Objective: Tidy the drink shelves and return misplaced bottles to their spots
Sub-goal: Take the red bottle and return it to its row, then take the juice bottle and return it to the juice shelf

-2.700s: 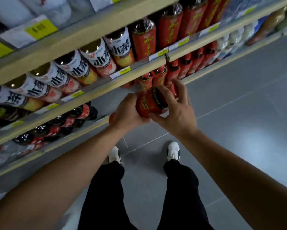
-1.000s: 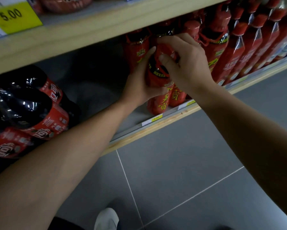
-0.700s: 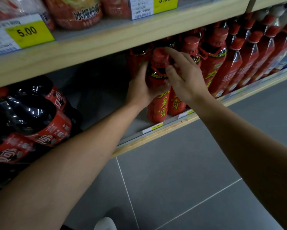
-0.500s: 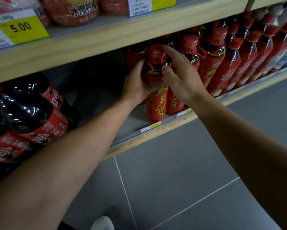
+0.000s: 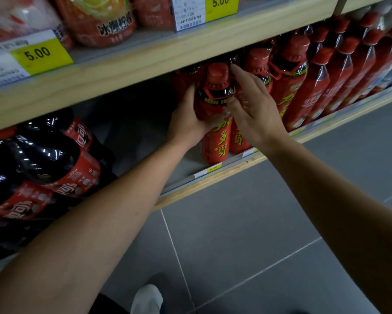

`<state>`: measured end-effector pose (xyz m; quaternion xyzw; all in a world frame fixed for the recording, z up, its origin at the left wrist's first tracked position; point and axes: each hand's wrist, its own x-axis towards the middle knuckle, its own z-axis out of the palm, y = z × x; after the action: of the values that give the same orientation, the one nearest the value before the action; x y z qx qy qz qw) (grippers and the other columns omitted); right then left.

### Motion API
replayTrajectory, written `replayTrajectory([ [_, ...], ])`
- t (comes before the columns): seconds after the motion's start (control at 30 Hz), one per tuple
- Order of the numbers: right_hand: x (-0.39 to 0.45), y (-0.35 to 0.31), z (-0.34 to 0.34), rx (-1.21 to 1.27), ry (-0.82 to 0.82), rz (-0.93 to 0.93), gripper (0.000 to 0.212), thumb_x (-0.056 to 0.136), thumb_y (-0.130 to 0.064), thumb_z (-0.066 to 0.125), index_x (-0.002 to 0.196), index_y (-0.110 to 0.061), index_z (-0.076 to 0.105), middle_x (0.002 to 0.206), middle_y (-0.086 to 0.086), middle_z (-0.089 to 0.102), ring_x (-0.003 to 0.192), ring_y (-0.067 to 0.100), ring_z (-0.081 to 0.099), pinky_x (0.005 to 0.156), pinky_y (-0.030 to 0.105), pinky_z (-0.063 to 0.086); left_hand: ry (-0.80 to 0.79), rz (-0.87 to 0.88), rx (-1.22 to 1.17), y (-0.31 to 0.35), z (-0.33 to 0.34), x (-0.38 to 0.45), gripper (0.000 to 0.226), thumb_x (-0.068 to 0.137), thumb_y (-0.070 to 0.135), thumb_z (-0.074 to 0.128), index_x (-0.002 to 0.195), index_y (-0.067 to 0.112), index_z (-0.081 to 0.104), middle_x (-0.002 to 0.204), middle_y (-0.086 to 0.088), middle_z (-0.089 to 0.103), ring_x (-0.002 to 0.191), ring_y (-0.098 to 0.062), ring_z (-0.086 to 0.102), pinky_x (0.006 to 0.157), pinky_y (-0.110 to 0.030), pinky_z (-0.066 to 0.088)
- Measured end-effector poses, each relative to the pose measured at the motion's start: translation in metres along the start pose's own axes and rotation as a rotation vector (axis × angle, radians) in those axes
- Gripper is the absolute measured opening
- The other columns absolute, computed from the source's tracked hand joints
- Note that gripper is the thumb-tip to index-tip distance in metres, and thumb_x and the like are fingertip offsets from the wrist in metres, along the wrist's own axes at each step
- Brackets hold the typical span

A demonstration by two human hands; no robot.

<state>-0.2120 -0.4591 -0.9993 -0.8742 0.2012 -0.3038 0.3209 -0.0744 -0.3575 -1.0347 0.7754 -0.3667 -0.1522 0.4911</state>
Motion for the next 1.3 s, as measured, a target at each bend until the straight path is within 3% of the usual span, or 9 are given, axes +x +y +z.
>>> replayTrajectory([
  [0.13, -0.028, -0.013, -0.031, -0.017, -0.037, 0.204, 0.058, 0.099, -0.031, 0.047, 0.154, -0.020, 0.032, 0.154, 0.003, 0.036, 0.137, 0.015, 0.038, 0.104, 0.025, 0.036, -0.048, -0.172, 0.150, 0.029, -0.021, -0.031, 0.090, 0.080, 0.032, 0.081, 0.153, 0.019, 0.031, 0.152, 0.000, 0.044, 0.132, -0.002, 0.039, 0.102, -0.014, 0.030],
  [0.2, -0.044, -0.024, -0.059, -0.027, -0.085, 0.306, 0.058, 0.099, -0.036, 0.044, 0.153, -0.019, 0.033, 0.152, 0.006, 0.038, 0.136, 0.021, 0.040, 0.107, 0.037, 0.040, -0.144, -0.280, 0.249, 0.055, -0.030, -0.052, 0.085, 0.084, 0.033, 0.077, 0.154, 0.019, 0.030, 0.154, -0.003, 0.041, 0.139, -0.014, 0.039, 0.105, -0.020, 0.031],
  [0.3, -0.067, -0.051, -0.118, -0.060, -0.200, 0.477, 0.066, 0.096, -0.047, 0.044, 0.155, -0.021, 0.029, 0.155, 0.006, 0.034, 0.139, 0.028, 0.038, 0.111, 0.040, 0.036, -0.316, -0.373, 0.386, 0.108, -0.034, -0.079, 0.087, 0.084, 0.036, 0.076, 0.154, 0.016, 0.030, 0.155, -0.009, 0.040, 0.142, -0.025, 0.037, 0.110, -0.031, 0.034],
  [0.43, -0.089, -0.096, -0.226, -0.195, -0.330, 0.644, 0.070, 0.097, -0.044, 0.052, 0.157, -0.024, 0.022, 0.158, 0.008, 0.029, 0.144, 0.032, 0.027, 0.116, 0.041, 0.026, -0.553, -0.270, 0.518, 0.213, -0.023, -0.098, 0.087, 0.080, 0.036, 0.078, 0.151, 0.012, 0.034, 0.151, -0.013, 0.043, 0.138, -0.029, 0.042, 0.110, -0.038, 0.038],
  [0.57, -0.107, -0.139, -0.353, -0.275, -0.382, 0.790, 0.075, 0.097, -0.048, 0.053, 0.158, -0.028, 0.015, 0.163, 0.005, 0.020, 0.149, 0.031, 0.015, 0.120, 0.048, 0.023, -0.757, -0.037, 0.626, 0.338, 0.006, -0.098, 0.087, 0.082, 0.045, 0.074, 0.152, 0.012, 0.034, 0.156, -0.013, 0.036, 0.143, -0.030, 0.034, 0.114, -0.043, 0.034],
  [0.73, -0.125, -0.169, -0.509, -0.355, -0.394, 0.876, 0.081, 0.095, -0.051, 0.055, 0.158, -0.031, 0.009, 0.165, 0.002, 0.013, 0.152, 0.029, 0.006, 0.123, 0.045, 0.012, -0.915, 0.244, 0.774, 0.501, 0.053, -0.092, 0.089, 0.087, 0.055, 0.064, 0.157, 0.020, 0.021, 0.163, -0.008, 0.023, 0.149, -0.026, 0.022, 0.118, -0.044, 0.024],
  [0.83, -0.127, -0.174, -0.585, -0.403, -0.385, 0.887, 0.083, 0.094, -0.053, 0.055, 0.158, -0.031, 0.007, 0.165, 0.003, 0.012, 0.152, 0.030, 0.005, 0.123, 0.045, 0.010, -0.921, 0.358, 0.821, 0.581, 0.083, -0.087, 0.089, 0.087, 0.059, 0.060, 0.157, 0.025, 0.018, 0.164, -0.005, 0.019, 0.150, -0.026, 0.018, 0.119, -0.044, 0.021],
  [0.97, -0.113, -0.158, -0.666, -0.468, -0.396, 0.847, 0.087, 0.093, -0.055, 0.057, 0.158, -0.031, 0.004, 0.165, 0.003, 0.010, 0.152, 0.030, 0.002, 0.123, 0.045, 0.008, -0.902, 0.369, 0.805, 0.658, 0.124, -0.064, 0.092, 0.086, 0.062, 0.061, 0.158, 0.028, 0.015, 0.165, -0.004, 0.015, 0.151, -0.025, 0.015, 0.119, -0.042, 0.016],
  [1.3, -0.019, -0.041, -0.811, -0.596, -0.395, 0.731, 0.090, 0.090, -0.053, 0.063, 0.158, -0.032, 0.008, 0.165, 0.002, 0.014, 0.152, 0.030, 0.006, 0.122, 0.043, 0.010, -0.722, 0.383, 0.777, 0.742, 0.254, 0.042, 0.090, 0.083, 0.064, 0.063, 0.155, 0.026, 0.024, 0.163, -0.008, 0.022, 0.148, -0.030, 0.021, 0.118, -0.048, 0.024],
])
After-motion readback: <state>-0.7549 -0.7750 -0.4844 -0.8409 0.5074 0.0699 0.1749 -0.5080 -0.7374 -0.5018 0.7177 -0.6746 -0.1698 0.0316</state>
